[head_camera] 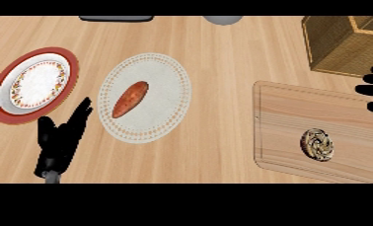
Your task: Pick the cupcake from the cutting board and place it in the basket
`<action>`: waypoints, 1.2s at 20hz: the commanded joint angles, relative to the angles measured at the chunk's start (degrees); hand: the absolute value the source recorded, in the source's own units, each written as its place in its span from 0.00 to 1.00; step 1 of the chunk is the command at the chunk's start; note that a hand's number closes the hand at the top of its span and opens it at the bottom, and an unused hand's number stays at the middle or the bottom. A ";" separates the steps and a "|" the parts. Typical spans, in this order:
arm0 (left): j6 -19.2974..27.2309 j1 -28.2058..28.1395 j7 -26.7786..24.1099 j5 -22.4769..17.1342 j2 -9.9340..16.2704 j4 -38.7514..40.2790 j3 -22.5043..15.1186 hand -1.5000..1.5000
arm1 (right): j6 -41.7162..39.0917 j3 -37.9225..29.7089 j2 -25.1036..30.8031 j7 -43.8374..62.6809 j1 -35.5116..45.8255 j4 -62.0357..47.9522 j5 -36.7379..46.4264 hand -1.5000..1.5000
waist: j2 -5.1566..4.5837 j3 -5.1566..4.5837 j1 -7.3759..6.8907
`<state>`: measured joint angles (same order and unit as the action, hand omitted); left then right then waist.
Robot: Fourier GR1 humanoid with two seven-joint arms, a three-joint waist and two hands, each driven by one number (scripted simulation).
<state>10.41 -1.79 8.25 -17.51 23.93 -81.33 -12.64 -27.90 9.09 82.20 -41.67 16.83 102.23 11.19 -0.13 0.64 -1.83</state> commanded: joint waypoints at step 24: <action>-2.51 -3.54 3.62 1.24 -2.66 2.75 0.57 0.50 | 12.40 18.60 -19.73 -12.05 2.42 -19.40 24.10 0.00 | -0.29 -0.61 0.42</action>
<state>10.09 -3.00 10.35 -14.99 22.07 -82.62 -11.45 -16.20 26.54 65.95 -48.70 18.02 88.20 32.36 0.19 0.64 -1.34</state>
